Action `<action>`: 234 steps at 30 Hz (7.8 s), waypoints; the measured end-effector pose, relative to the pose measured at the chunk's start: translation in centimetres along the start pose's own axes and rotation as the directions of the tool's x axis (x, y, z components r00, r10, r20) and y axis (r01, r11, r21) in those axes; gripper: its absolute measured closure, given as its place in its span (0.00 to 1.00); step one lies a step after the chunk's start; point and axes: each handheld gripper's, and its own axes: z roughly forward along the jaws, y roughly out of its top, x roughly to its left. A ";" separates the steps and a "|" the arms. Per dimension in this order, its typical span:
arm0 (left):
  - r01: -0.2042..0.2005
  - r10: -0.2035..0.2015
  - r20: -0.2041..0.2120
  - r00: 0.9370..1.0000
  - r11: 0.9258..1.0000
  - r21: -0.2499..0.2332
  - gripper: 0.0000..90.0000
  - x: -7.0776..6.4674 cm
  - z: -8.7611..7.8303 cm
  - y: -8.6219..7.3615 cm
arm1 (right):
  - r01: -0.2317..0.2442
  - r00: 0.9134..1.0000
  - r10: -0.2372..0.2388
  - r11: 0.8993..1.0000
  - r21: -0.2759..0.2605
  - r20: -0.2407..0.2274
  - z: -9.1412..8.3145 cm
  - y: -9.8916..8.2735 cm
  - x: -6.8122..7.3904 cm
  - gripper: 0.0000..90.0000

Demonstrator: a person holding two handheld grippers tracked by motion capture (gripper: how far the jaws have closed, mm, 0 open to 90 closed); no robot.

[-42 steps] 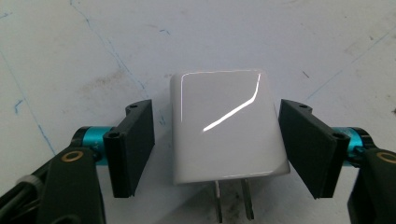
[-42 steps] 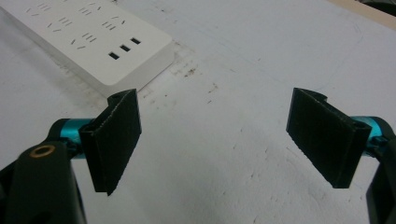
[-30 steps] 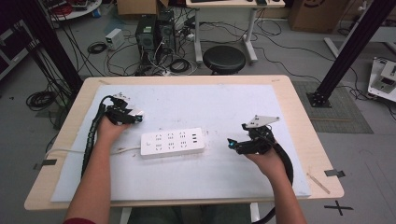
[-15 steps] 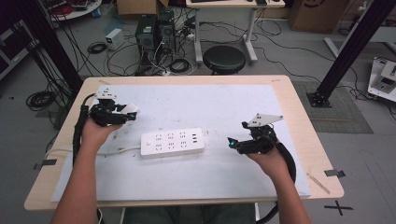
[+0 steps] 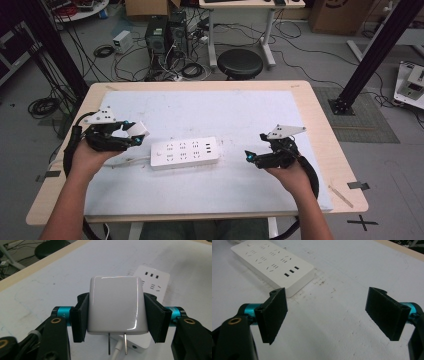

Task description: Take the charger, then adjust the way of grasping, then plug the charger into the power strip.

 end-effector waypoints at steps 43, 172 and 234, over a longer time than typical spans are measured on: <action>-0.444 0.460 0.108 0.881 0.884 -0.143 0.47 -13.9 10.5 -0.3 | -0.271 0.873 0.260 0.962 0.031 -0.413 5.4 -0.9 5.5 0.20; -0.117 0.110 -0.076 0.991 0.989 -0.095 0.22 -5.6 0.8 -3.3 | 0.524 0.816 -0.372 0.799 0.294 -0.444 11.8 13.3 2.6 0.70; -0.092 0.084 -0.071 0.994 0.990 -0.110 0.22 -4.6 1.2 -4.6 | 0.755 0.635 -0.466 0.544 0.367 -0.615 20.0 15.3 6.3 0.71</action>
